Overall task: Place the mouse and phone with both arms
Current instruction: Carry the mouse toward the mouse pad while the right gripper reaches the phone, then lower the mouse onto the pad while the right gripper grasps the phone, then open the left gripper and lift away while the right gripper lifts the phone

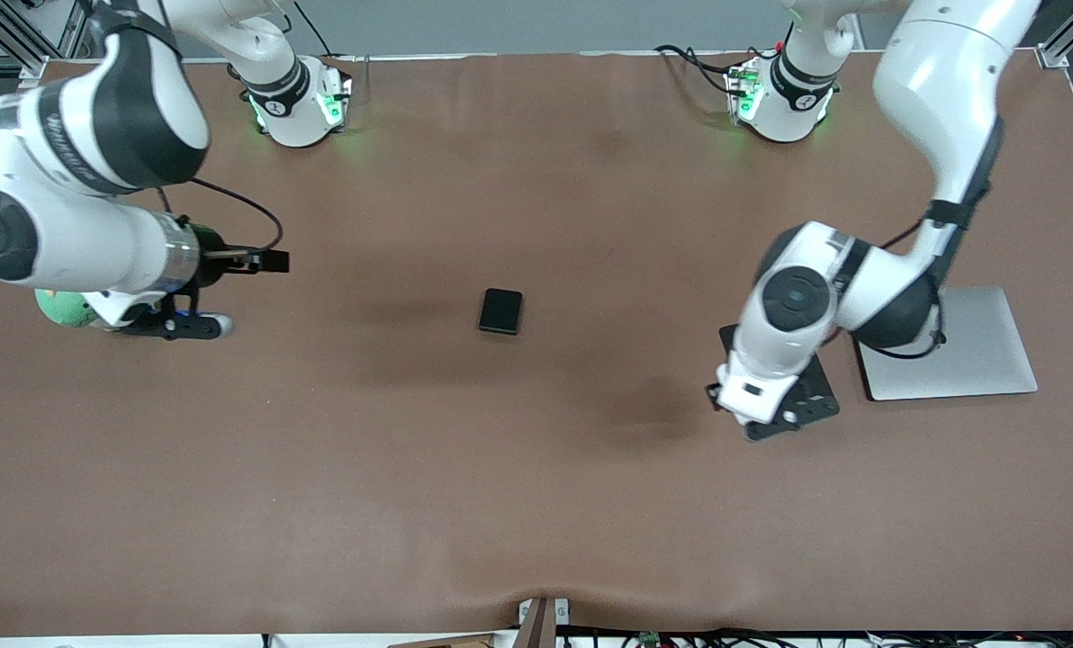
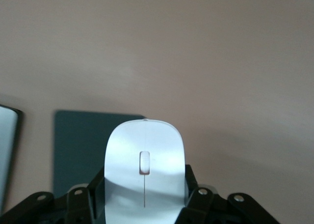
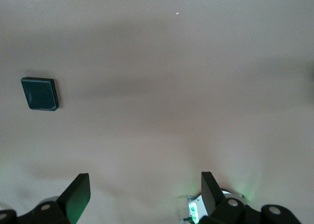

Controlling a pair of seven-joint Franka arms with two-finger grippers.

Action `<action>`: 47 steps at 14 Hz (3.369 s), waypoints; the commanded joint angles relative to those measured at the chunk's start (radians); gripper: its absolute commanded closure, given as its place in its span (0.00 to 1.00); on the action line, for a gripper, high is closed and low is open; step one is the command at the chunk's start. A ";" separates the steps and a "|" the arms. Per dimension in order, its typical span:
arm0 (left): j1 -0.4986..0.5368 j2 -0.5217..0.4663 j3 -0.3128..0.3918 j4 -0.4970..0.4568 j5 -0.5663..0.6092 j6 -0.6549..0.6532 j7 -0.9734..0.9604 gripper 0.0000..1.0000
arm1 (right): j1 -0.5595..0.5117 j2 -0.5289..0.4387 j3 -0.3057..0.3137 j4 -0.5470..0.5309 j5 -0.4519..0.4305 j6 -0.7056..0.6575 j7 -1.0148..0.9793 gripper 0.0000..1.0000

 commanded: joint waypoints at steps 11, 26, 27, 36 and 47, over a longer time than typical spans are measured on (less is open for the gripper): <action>0.340 0.049 -0.031 -0.073 -0.009 0.022 0.426 1.00 | 0.252 0.018 -0.007 -0.303 0.024 0.519 0.275 0.00; 0.337 -0.044 -0.048 -0.369 -0.202 0.338 0.396 1.00 | 0.418 0.265 -0.006 -0.302 0.087 0.857 0.318 0.00; 0.337 -0.044 -0.048 -0.372 -0.201 0.342 0.397 1.00 | 0.435 0.286 -0.007 -0.302 0.133 0.892 0.318 0.00; 0.323 0.000 -0.068 -0.394 -0.195 0.419 0.397 1.00 | 0.499 0.360 -0.007 -0.297 0.284 1.009 0.320 0.00; 0.293 0.011 -0.066 -0.394 -0.195 0.459 0.387 0.00 | 0.547 0.424 -0.009 -0.260 0.311 1.055 0.392 0.00</action>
